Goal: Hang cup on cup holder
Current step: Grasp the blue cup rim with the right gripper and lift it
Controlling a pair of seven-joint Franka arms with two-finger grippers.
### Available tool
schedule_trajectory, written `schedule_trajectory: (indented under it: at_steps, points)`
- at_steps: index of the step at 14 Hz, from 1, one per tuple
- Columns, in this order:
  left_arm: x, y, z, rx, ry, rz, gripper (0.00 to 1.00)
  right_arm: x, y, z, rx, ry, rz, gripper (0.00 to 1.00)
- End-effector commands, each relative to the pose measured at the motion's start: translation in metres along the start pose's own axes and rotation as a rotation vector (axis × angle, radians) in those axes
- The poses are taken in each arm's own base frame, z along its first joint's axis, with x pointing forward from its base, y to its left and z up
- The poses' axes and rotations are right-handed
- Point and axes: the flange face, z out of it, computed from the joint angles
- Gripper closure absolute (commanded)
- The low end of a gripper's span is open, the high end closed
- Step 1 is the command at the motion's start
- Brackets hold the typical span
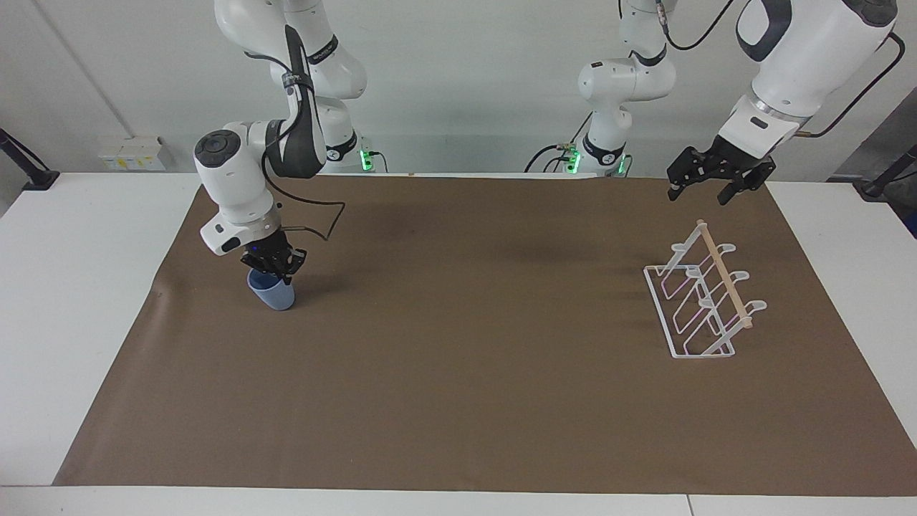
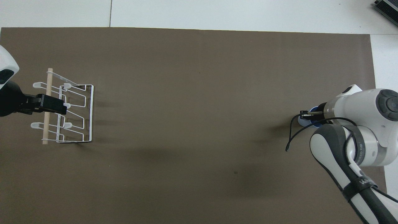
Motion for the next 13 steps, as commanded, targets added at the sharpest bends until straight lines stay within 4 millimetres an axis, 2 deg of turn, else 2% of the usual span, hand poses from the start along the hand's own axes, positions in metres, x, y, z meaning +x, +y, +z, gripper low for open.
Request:
schedule_trajectory:
  at_steps: [1, 4, 7, 11, 13]
  points:
    - [-0.009, 0.002, 0.0, -0.007, 0.017, -0.029, 0.0, -0.002, -0.004, 0.002, 0.018, -0.003, -0.011, 1.0]
    - [-0.009, 0.005, 0.004, -0.09, 0.008, -0.16, 0.0, 0.004, -0.007, -0.006, 0.021, -0.022, -0.019, 1.0]
    - [-0.007, 0.007, 0.002, -0.153, 0.009, -0.298, 0.0, 0.013, -0.02, -0.029, 0.022, -0.052, -0.042, 1.0]
    - [-0.008, 0.005, 0.004, -0.222, 0.0, -0.361, 0.0, 0.021, -0.063, -0.071, 0.026, -0.047, -0.124, 1.0]
    - [-0.009, 0.011, 0.005, -0.218, -0.006, -0.349, 0.0, 0.02, -0.11, -0.096, 0.044, 0.002, -0.194, 1.0]
